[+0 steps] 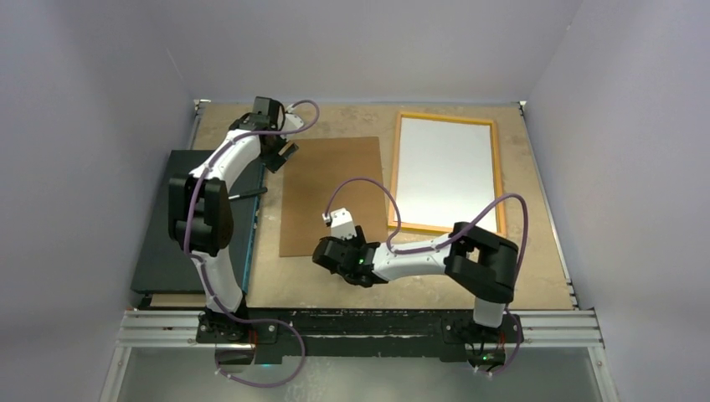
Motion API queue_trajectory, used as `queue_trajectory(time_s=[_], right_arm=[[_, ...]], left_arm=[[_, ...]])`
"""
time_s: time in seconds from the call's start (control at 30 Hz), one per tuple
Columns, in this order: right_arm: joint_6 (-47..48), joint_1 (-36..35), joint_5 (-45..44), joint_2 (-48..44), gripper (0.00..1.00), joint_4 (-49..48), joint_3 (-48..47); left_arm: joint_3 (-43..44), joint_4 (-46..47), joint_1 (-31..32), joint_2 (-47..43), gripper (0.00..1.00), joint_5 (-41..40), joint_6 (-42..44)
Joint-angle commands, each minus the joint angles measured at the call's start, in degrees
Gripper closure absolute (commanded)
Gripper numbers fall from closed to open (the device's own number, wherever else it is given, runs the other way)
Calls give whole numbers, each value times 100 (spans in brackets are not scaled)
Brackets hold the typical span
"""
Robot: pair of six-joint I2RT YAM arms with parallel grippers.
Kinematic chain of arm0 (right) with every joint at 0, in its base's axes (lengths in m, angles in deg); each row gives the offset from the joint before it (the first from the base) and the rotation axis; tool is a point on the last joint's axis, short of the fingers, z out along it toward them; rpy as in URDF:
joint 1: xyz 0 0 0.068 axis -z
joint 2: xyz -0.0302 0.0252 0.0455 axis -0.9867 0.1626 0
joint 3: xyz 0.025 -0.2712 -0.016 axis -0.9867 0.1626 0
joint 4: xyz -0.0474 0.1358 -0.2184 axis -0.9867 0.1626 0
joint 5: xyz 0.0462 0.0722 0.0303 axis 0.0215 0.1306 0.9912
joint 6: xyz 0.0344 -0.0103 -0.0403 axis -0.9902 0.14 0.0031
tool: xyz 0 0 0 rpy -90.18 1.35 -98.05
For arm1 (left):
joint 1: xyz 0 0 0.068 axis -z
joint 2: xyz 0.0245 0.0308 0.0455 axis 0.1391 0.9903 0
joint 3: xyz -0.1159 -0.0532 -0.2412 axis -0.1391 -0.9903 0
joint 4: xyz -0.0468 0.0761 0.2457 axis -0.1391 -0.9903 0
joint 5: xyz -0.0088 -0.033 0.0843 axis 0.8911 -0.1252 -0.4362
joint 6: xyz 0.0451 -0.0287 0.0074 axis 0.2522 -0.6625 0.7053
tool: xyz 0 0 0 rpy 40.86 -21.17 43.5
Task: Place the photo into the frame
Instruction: Move the photo frame item to the center of the board.
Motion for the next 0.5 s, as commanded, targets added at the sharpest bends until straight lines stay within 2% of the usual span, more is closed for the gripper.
queue_trajectory(time_s=[0.0,0.13,0.2,0.47], right_arm=[[327,150,542,-646,33,159,-120],[658,927,1206,-1051,23,-124,-313],[730,1368,1420,-1037,22,-197,-486],[883,2465,1523,182,17,170,-1737]], left_arm=[[190,346,-24,168,20,-357,228],[164,394,-14,264,21,-162,119],[80,443,-15,253,21,-53,65],[-355,745,-9,227,21,23,143]])
